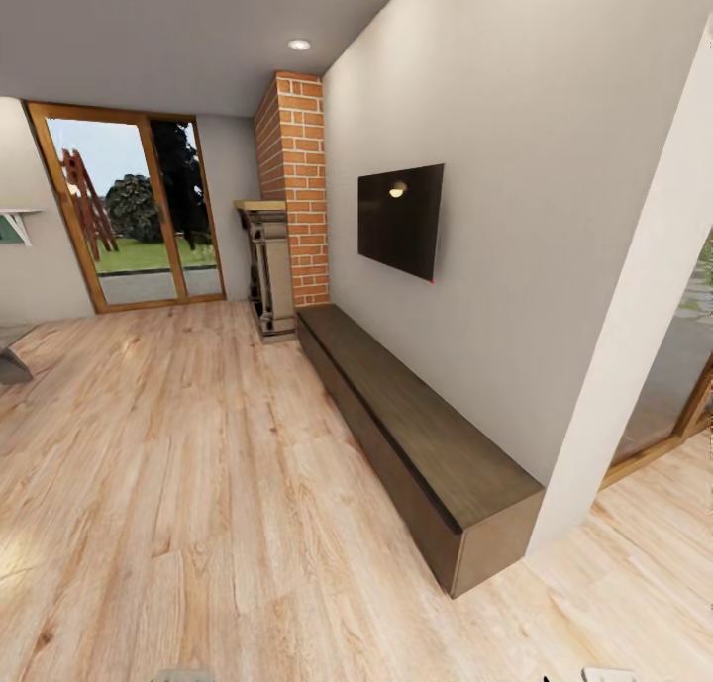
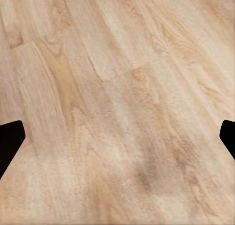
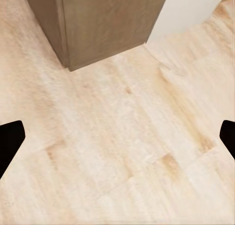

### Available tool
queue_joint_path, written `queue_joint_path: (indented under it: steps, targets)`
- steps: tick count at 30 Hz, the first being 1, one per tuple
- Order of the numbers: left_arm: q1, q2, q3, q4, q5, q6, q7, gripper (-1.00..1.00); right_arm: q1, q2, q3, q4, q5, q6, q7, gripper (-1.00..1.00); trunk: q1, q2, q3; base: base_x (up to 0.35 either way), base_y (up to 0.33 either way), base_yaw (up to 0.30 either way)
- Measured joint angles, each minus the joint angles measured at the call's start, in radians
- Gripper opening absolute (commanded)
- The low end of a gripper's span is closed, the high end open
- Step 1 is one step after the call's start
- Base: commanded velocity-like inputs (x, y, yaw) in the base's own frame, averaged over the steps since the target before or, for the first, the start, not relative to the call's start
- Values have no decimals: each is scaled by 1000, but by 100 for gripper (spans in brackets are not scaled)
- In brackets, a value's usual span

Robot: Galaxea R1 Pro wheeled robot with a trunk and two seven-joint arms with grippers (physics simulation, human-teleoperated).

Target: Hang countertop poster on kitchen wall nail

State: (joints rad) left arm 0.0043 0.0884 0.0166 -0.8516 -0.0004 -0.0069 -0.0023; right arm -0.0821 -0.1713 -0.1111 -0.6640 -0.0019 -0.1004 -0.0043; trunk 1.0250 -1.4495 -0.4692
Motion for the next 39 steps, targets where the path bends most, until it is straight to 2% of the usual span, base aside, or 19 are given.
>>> queue_joint_path:
  steps: [39]
  targets:
    - [0,0,1,18,0,0,1,100,2,-1,-4,-1,1,-1,-2,100,0,0,0,0,0,-266]
